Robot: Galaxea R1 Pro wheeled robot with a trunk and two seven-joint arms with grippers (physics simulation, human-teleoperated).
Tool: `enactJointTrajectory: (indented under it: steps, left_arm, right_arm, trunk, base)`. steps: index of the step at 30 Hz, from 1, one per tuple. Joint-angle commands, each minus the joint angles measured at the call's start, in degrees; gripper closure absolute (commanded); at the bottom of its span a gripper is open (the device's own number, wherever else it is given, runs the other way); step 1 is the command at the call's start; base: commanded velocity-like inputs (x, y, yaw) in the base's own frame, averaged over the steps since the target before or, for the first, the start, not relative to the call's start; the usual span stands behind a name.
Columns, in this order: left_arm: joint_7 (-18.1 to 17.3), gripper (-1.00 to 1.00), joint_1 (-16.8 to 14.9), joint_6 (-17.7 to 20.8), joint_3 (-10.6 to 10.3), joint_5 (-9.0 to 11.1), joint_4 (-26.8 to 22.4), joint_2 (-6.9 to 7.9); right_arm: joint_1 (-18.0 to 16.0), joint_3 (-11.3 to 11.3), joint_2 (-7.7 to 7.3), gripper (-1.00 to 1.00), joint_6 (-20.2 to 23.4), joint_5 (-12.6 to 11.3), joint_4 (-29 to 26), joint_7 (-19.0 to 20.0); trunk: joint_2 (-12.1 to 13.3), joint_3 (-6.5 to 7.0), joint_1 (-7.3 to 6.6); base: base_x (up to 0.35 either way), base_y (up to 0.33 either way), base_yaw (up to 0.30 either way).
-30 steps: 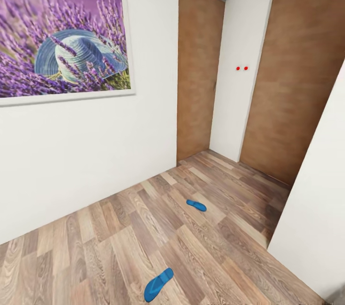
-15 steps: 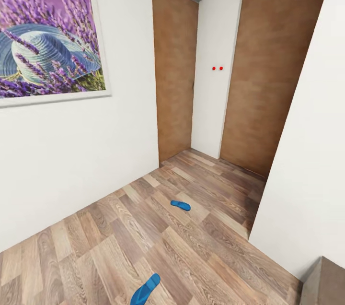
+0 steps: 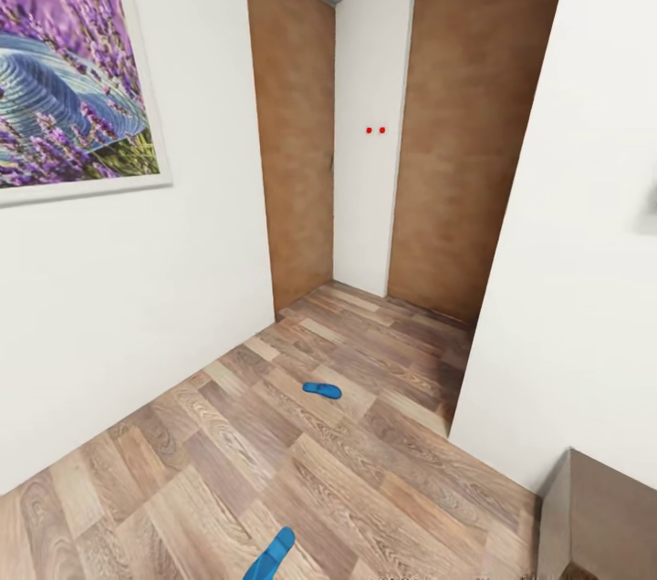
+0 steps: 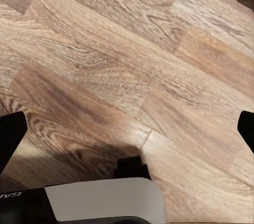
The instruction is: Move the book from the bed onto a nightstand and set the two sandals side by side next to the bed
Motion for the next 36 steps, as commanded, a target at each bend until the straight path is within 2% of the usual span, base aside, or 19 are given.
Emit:
enactJointTrajectory:
  steps: [1, 29, 36]
  left_arm:
    - [-0.02, -1.0, -0.02, -0.14, 0.07, 0.35, 0.01, -0.04]
    - [-0.04, -1.0, -0.02, -0.14, 0.07, 0.35, 0.01, -0.03]
    - [-0.04, -1.0, -0.02, -0.14, 0.07, 0.35, 0.01, -0.04]
  right_arm:
    - [0.02, -0.09, 0.02, -1.0, -0.07, -0.03, -0.07, 0.03]
    - [0.02, -0.07, 0.02, -1.0, -0.07, 0.01, -0.07, 0.03]
    - [0.0, -0.1, 0.02, -1.0, -0.07, 0.07, -0.07, 0.03]
  trunk:
    - [-0.03, -0.04, 0.0]
    - [-0.03, -0.04, 0.0]
    - [-0.03, -0.04, 0.0]
  base:
    - [0.0, 0.074, -0.284]
    - [0.011, 0.049, -0.283]
    - [0.0, 0.0, -0.1]
